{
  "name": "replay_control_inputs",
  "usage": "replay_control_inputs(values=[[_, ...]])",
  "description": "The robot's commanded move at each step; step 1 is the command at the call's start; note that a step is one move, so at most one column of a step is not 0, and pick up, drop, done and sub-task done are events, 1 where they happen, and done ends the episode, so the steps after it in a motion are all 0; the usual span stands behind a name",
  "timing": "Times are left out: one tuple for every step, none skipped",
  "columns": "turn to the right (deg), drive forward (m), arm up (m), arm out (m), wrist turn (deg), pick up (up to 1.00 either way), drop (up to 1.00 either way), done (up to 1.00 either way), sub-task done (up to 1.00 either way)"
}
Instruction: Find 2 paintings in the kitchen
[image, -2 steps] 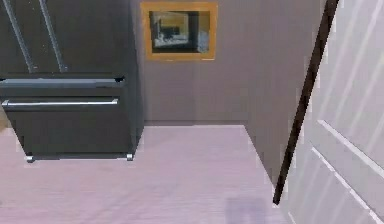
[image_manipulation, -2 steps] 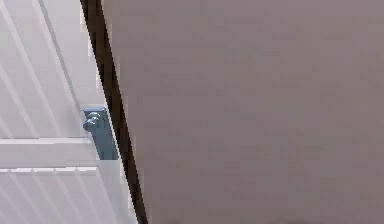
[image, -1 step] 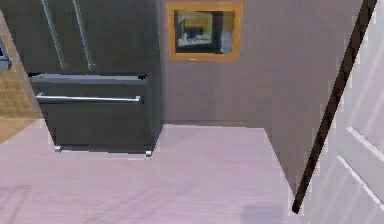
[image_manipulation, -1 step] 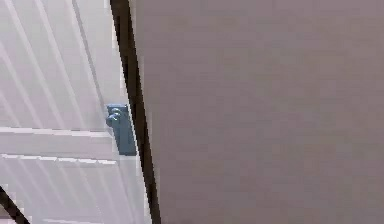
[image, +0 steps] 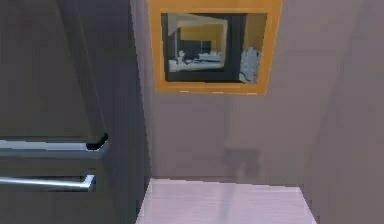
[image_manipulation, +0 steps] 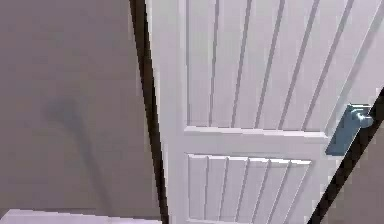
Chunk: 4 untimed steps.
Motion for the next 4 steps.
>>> replay_control_inputs(values=[[0.0,0.55,0.0,0.0,0.0,0.0,0.0,0.0,0.0],[0.0,0.0,0.0,0.0,0.0,0.0,0.0,0.0,1.0],[-45.0,0.0,0.0,0.0,0.0,0.0,0.0,0.0,0.0],[-45.0,0.0,0.0,0.0,0.0,0.0,0.0,0.0,0.0]])
